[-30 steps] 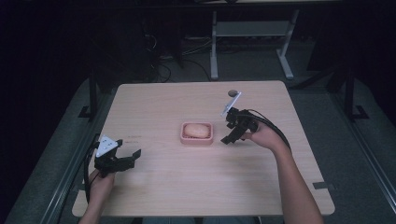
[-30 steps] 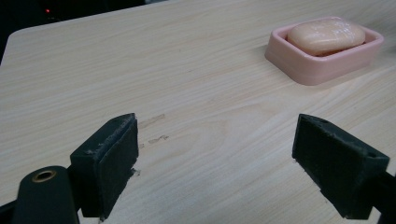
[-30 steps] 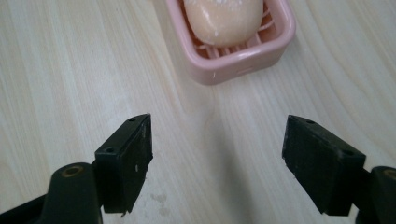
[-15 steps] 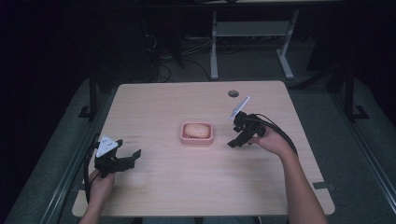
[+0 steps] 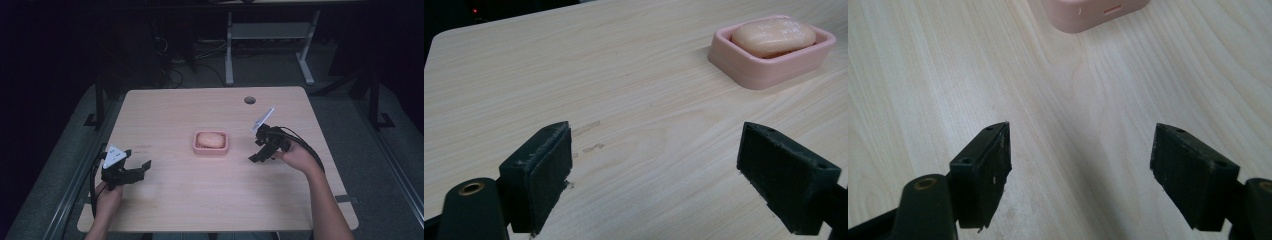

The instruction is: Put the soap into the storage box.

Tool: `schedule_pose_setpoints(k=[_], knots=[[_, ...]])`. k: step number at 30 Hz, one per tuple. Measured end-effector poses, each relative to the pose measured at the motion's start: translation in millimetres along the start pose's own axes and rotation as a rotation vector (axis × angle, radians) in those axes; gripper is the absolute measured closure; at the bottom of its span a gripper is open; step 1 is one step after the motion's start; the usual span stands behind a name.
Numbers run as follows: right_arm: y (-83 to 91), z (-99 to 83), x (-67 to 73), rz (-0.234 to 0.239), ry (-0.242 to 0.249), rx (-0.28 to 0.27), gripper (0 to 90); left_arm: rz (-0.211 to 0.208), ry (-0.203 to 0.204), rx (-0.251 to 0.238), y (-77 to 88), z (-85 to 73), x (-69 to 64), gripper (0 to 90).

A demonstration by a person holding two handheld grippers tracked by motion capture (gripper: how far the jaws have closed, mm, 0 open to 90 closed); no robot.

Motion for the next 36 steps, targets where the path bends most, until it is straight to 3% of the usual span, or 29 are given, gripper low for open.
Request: schedule_pose_setpoints(k=[23,36], knots=[[7.1,-36.8,15.3,-0.024,-0.047,-0.037,24.3,-0.001,0.003,-0.004,-1.1,-0.6,-0.9,14.2],[5.1,-54.6,30.8,-0.029,-0.061,-0.047,24.3,-0.001,-0.008,0.002,-1.4,-1.2,-1.7,14.2]])
Point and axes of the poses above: each handheld gripper's, and its own axes: y roughly backward along the jaws, z roughly out of its top, x roughly to its left, the point moved 7 cm from there along -y, roughly forward along the jaws, and after that the axes turned 8 degrees about y, right-handed, at the moved point
